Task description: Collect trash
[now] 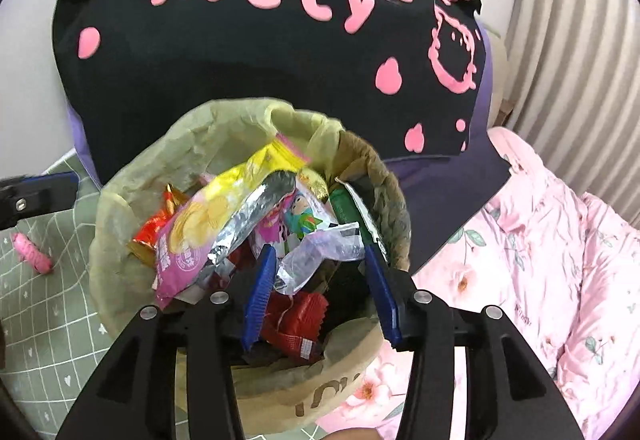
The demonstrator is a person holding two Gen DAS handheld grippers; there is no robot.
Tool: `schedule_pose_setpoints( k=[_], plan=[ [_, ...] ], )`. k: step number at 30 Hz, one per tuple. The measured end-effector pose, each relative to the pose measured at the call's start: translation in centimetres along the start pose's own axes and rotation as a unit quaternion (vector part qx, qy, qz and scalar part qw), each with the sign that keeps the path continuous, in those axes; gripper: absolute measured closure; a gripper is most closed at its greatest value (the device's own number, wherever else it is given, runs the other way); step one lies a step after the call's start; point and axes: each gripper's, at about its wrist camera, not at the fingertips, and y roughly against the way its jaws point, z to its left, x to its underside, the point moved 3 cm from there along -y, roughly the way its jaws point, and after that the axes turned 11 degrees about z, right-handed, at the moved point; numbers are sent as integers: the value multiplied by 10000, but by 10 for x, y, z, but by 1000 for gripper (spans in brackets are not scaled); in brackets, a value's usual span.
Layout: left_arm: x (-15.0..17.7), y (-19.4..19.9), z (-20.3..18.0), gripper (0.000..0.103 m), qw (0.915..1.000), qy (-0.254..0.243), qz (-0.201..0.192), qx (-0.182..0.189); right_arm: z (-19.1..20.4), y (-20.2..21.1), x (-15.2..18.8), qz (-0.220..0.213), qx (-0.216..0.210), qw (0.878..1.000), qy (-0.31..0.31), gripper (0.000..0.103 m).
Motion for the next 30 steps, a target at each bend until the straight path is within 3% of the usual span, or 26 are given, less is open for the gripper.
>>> schedule_pose_setpoints(
  k=[2,5,10,14,19,22,24,27,30],
  plan=[
    [18,18,6,51,9989,274,-262,-269,-1,10,2,-225,-63,9997,-69,54],
    [50,33,12,42,9949,587,-425,-697,-3,20,7,-483,-368,9981,-48,54],
    [101,54,5,38,9836,1025,-655,-1330,-9,41,23,-798,-713,9942,43,54],
    [148,90,-15,37,9638,1262,-1007,-2119,3,68,43,-942,-1251,9872,306,54],
    [196,125,-37,37,9393,1540,-1236,-2807,35,95,77,-856,-1930,9740,827,54],
    [221,145,-47,37,9166,1832,-1281,-3315,56,109,96,-837,-2290,9638,1076,54],
    [233,155,-49,37,9047,2079,-1343,-3468,69,115,108,-774,-2500,9571,1246,54],
    [245,166,-55,37,8978,2228,-1421,-3523,89,125,124,-806,-2555,9513,1526,54],
    [252,174,-65,38,8861,2169,-1476,-3820,99,133,134,-863,-2619,9466,1669,54]
  ],
)
